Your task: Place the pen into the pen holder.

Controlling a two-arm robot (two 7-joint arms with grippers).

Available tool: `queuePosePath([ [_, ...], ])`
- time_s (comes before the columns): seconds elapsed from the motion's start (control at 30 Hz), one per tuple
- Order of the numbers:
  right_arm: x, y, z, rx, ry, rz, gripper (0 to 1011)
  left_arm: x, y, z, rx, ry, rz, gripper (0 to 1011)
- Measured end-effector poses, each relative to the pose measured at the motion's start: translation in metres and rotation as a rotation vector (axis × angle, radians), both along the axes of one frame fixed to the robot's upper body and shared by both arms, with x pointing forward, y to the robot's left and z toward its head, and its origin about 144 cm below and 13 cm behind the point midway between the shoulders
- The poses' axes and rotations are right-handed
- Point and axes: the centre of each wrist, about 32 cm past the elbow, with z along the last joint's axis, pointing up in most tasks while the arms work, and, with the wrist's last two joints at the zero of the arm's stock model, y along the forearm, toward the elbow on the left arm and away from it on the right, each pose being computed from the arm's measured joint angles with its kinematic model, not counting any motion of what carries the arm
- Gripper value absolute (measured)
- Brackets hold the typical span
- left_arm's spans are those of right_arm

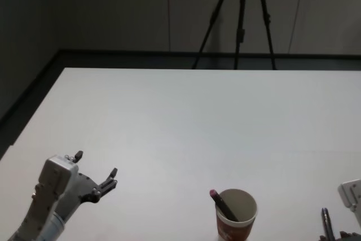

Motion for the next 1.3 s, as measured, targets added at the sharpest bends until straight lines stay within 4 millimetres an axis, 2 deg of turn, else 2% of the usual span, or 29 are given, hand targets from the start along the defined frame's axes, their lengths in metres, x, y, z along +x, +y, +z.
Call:
queuePosePath([
  [0.2, 0.0000, -0.0001, 0.0000, -0.001, 0.000, -0.001, 394, 0.0000, 0.0000, 0.0000, 0.000, 0.000, 0.000, 1001],
  [0.27, 0.0000, -0.0001, 0.0000, -0.001, 0.001, -0.001, 307, 0.0000, 0.0000, 0.0000, 0.000, 0.000, 0.000, 1001],
  [0.43, 0.0000, -0.0001, 0.0000, -0.001, 0.000, -0.001, 186, 0.0000, 0.0000, 0.0000, 0.000, 0.000, 0.000, 1001],
  [0.9, 0.0000, -0.0001, 0.0000, 0.000, -0.002, 0.000, 174, 0.0000, 0.0000, 0.0000, 0.000, 0.000, 0.000, 1001],
  [1.3, -0.0070, -0.0009, 0.0033, -0.017, -0.115, 0.066, 174, 0.0000, 0.0000, 0.0000, 0.000, 0.000, 0.000, 1001],
])
